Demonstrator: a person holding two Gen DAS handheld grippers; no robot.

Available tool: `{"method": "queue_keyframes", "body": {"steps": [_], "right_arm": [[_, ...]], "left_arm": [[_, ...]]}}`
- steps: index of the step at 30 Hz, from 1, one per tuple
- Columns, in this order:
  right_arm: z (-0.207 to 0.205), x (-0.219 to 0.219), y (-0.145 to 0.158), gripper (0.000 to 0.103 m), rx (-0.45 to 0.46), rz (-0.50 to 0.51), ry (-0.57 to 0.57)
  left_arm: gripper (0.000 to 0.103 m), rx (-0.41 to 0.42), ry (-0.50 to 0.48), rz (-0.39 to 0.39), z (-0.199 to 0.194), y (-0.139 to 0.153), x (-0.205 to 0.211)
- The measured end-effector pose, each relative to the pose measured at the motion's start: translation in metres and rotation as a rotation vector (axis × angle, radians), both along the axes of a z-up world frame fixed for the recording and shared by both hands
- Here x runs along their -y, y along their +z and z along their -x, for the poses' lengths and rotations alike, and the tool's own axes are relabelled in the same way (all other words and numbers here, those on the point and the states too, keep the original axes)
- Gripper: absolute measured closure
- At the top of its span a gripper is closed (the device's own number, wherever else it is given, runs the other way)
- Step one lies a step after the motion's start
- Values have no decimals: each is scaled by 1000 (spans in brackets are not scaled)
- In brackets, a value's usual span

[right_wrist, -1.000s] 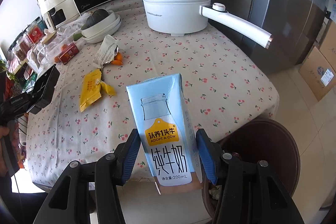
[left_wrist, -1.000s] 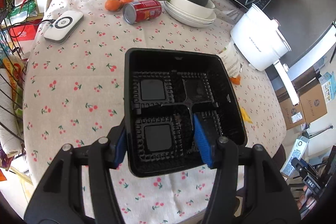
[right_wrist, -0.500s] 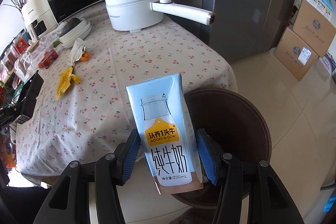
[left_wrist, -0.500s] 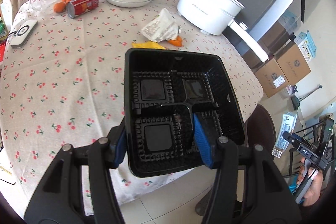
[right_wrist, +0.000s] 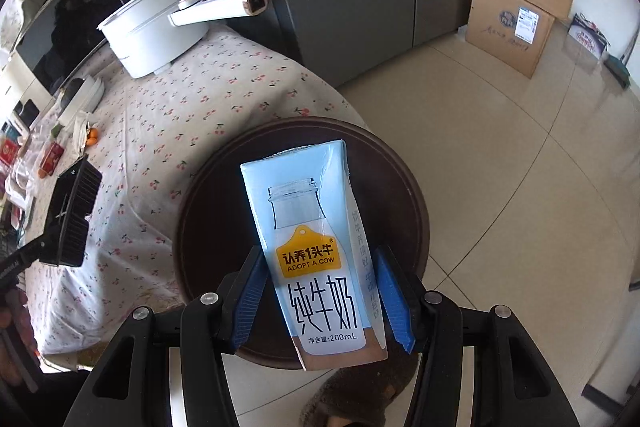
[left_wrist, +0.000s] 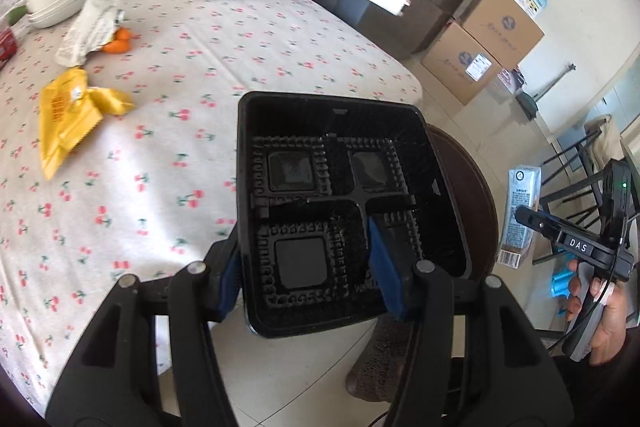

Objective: Collect trash
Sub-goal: 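Carry the black tray and the milk carton over the brown bin, then open the left tool over the bin to drop the black tray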

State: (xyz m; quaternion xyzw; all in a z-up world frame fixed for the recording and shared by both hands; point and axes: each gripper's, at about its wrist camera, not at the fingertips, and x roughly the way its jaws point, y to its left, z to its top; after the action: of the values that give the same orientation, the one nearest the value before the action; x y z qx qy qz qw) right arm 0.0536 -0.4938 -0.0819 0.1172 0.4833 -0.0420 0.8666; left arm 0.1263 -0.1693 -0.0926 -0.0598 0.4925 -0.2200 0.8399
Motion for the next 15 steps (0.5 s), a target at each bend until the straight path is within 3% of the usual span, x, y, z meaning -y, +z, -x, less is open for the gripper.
{"method": "queue_keyframes", "body": {"steps": [6,15], "right_arm": [[3,12,-8,47,-20,13,-2],[6,30,-15,47,-43,9,-34]], "left_arm": [[45,3,-96,-10,-3,-15,57],[44,31,-175,19,-10,-28,93]]}}
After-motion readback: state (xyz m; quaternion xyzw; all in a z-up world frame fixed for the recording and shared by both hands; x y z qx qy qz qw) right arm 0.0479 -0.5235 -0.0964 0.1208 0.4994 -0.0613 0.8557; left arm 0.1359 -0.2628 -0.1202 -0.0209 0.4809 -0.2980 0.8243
